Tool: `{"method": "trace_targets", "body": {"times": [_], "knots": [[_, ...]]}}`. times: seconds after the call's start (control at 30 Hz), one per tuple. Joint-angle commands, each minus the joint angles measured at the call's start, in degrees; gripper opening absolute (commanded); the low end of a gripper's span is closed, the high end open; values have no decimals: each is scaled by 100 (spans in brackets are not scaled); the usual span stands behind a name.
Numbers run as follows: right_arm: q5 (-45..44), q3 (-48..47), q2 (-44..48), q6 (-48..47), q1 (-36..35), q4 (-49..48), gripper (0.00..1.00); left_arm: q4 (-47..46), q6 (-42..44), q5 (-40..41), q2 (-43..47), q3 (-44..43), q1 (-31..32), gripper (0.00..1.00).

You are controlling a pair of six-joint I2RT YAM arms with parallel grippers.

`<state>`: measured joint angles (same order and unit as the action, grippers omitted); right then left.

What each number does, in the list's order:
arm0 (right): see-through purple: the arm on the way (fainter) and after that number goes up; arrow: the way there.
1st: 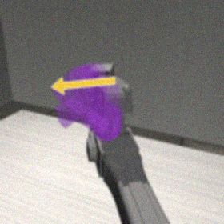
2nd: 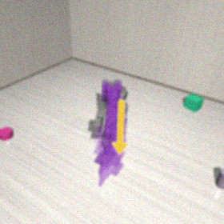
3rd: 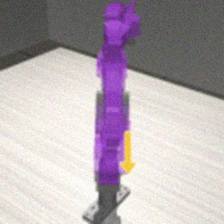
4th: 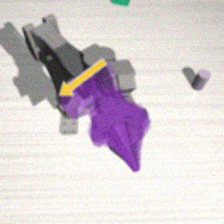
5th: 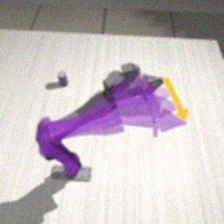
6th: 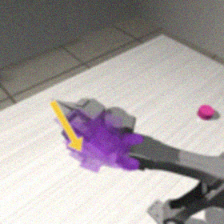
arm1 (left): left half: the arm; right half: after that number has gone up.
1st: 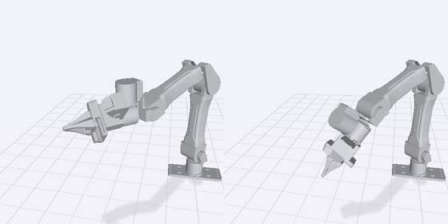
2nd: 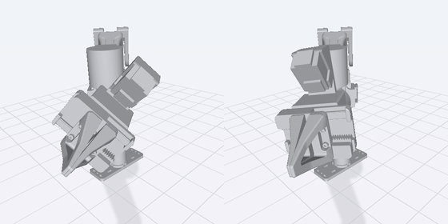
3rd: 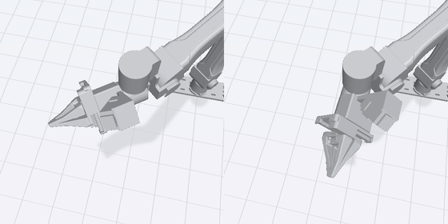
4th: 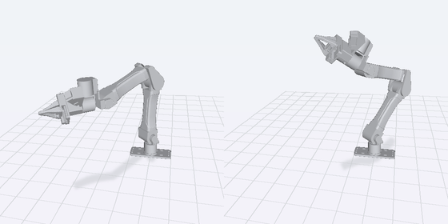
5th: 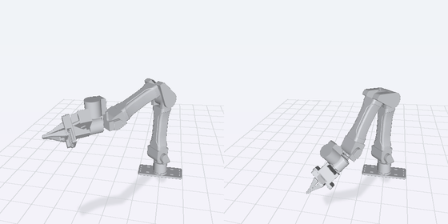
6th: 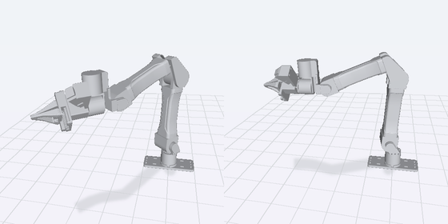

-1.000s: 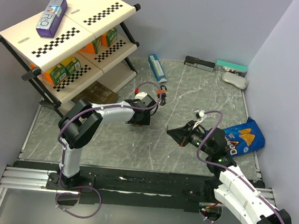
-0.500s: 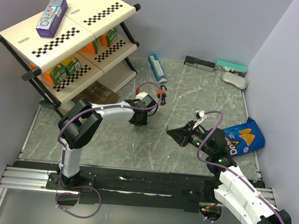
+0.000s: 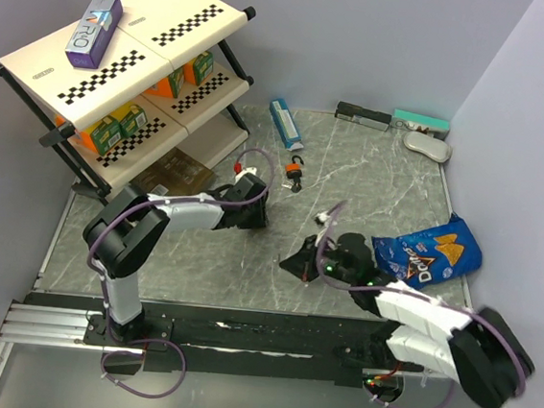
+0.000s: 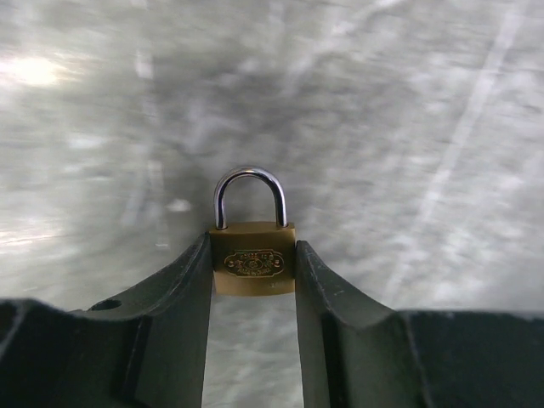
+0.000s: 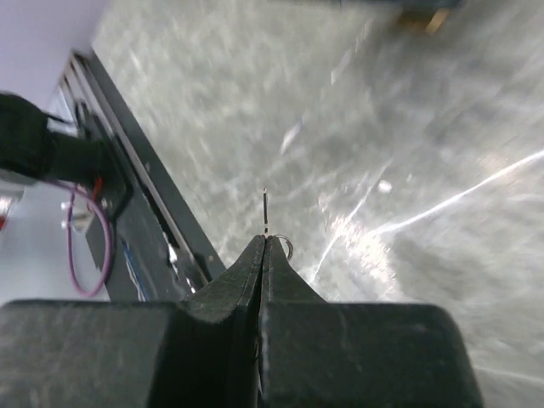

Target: Unlock with the key

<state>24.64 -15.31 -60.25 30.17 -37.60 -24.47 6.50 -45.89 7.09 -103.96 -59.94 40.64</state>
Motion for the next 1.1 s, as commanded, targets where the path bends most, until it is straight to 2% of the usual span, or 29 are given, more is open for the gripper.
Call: {"method": "trace_targets", "body": {"times": [0.0, 0.1, 0.5, 0.67, 1.07], "knots": [[-74, -393, -881, 463, -177, -989, 0, -342, -570, -850, -19, 615, 67, 1], [-135, -692, -1602, 516, -195, -928, 0, -605, -737, -876, 122, 852, 67, 1], [-232, -1483, -3176, 1218, -98, -840, 0, -1775, -1080, -894, 385, 1705, 75, 1], [5, -1449, -3511, 1544, 156, -1165, 0, -2135, -1185, -806, 438, 2021, 75, 1], [155, -1642, -3968, 1298, 447, -1253, 0, -2285, -1089, -903, 254, 2030, 75, 1]]}}
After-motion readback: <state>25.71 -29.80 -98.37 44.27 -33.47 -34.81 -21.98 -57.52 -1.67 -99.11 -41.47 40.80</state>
